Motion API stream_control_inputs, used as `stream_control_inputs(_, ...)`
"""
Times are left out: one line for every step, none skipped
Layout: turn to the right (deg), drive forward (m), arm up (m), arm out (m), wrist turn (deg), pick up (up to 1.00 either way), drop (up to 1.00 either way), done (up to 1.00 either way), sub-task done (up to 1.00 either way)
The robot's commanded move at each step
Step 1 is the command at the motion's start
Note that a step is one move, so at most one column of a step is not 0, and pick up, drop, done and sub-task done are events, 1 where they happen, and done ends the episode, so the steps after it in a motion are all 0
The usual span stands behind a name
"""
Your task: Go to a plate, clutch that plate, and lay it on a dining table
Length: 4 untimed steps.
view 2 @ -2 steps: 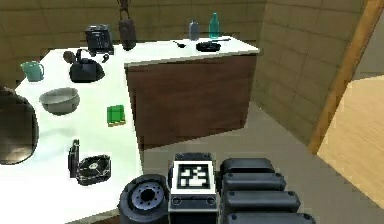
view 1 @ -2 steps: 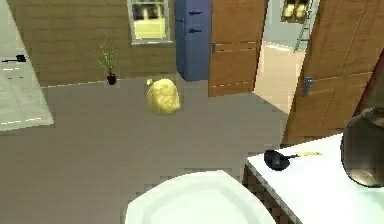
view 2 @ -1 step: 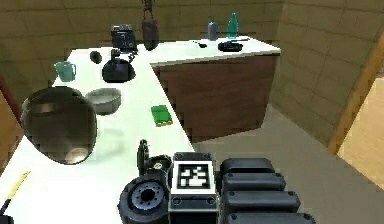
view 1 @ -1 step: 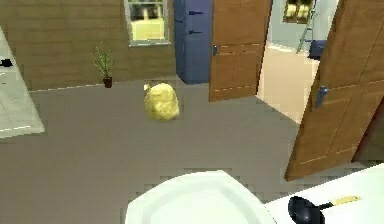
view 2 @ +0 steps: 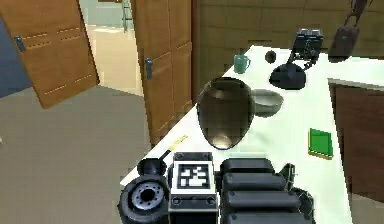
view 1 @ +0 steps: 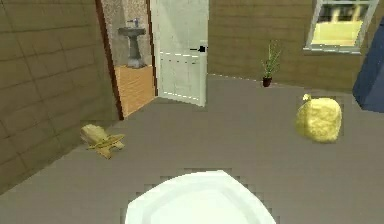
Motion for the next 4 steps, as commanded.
stream_control_inputs(-45.0, 0.0, 0.0, 0.0, 0.0, 0.0, 0.0, 0.0, 0.0)
stream_control_inputs(-18.0, 0.0, 0.0, 0.0, 0.0, 0.0, 0.0, 0.0, 0.0)
stream_control_inputs(0.0, 0.1, 0.0, 0.0, 0.0, 0.0, 0.0, 0.0, 0.0)
stream_control_inputs(45.0, 0.0, 0.0, 0.0, 0.0, 0.0, 0.0, 0.0, 0.0)
